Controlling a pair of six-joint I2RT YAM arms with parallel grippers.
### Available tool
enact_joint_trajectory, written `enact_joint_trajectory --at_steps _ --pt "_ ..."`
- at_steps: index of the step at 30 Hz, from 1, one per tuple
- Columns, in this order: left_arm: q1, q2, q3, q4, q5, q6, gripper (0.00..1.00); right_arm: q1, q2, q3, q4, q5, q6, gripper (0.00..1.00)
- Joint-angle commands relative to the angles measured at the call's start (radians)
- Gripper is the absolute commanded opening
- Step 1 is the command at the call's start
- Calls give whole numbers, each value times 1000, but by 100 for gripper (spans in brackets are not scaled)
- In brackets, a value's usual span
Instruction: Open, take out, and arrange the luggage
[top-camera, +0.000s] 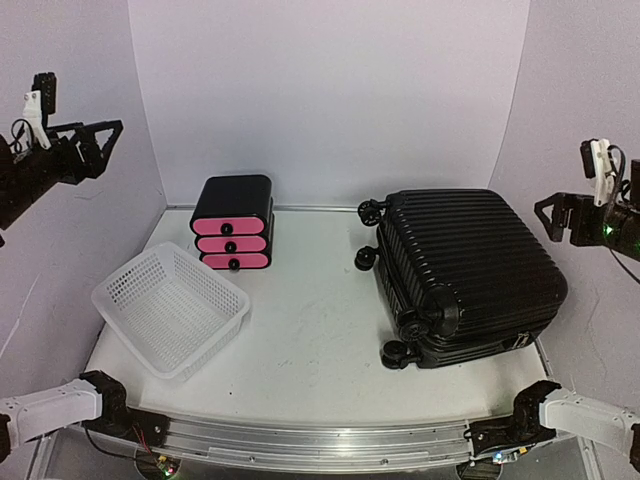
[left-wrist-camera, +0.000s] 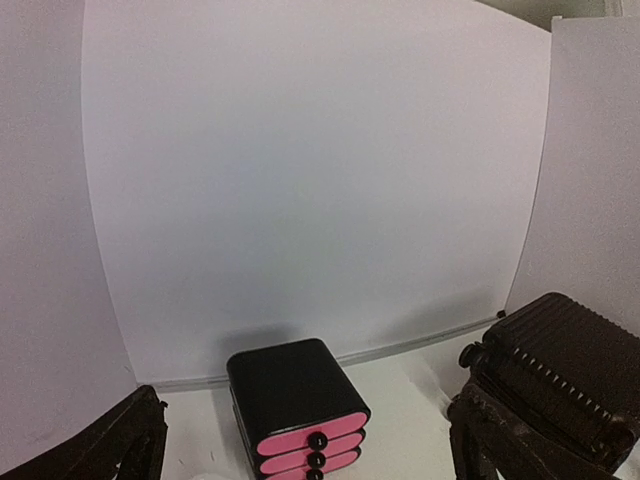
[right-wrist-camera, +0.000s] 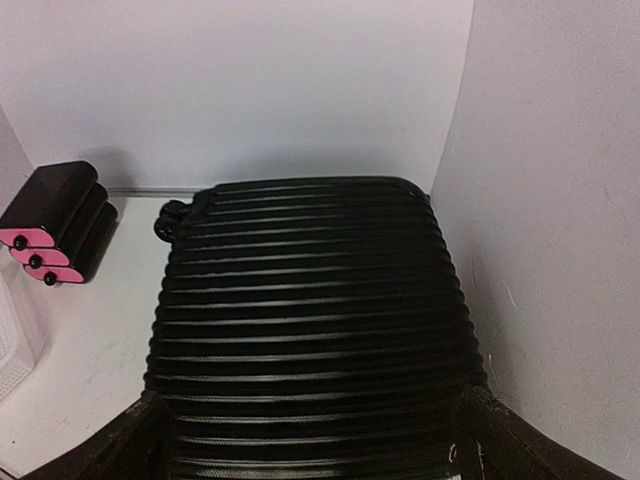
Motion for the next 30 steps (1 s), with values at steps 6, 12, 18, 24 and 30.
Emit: enact_joint_trajectory --at_steps 6,12,18,24,30 --pt "20 60 -201 42 178 -202 99 -160 -30 -123 -114 -63 87 98" --pt "-183 182 -323 128 197 -314 99 -235 -23 -186 -202 -81 184 98" --pt "-553 438 -327 230 124 -317 99 -275 -22 -241 -274 -180 265 98" --pt "-865 783 -150 290 113 -229 99 -292 -78 -305 -302 -320 277 98" --pt "-972 1009 -10 411 111 -165 99 -297 -155 -311 -318 -481 246 98"
